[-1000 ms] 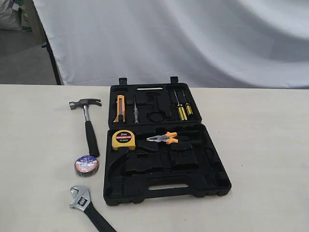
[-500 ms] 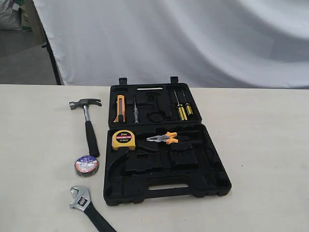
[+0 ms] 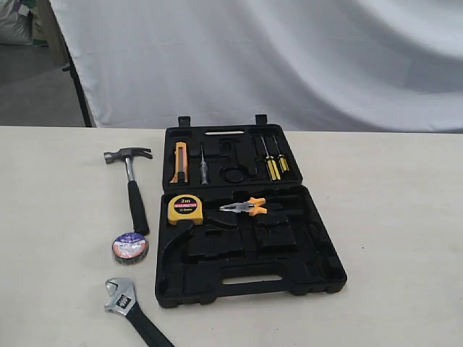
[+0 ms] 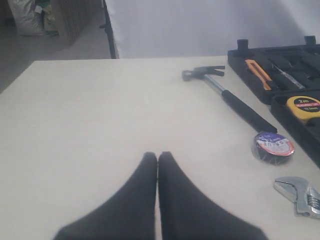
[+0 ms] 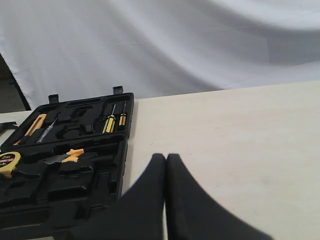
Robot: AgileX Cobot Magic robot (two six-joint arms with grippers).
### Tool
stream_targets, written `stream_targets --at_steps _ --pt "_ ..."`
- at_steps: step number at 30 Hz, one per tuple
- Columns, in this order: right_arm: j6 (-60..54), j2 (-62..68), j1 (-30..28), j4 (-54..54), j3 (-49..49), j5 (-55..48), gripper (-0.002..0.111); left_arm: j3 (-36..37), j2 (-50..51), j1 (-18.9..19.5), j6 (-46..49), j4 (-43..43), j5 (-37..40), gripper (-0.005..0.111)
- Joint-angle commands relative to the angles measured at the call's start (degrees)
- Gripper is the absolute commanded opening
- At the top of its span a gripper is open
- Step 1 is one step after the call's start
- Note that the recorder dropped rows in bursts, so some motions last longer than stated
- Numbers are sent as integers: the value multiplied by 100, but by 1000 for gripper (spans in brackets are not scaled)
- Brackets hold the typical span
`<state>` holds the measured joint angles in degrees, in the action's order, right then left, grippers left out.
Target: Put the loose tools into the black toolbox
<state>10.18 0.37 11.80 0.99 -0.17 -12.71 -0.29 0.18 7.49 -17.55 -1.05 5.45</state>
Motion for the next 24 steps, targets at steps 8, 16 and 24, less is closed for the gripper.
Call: stream_targets --at_steps 8,16,24 --pt "-34 -37 -33 39 17 658 0 -15 -18 145 -27 -25 -41 1" --pt "915 -37 -33 -1451 17 2839 0 -15 -18 145 -27 -25 -41 1" --pt "859 -37 -33 -1463 17 3250 0 -15 -18 145 -27 -25 -41 1"
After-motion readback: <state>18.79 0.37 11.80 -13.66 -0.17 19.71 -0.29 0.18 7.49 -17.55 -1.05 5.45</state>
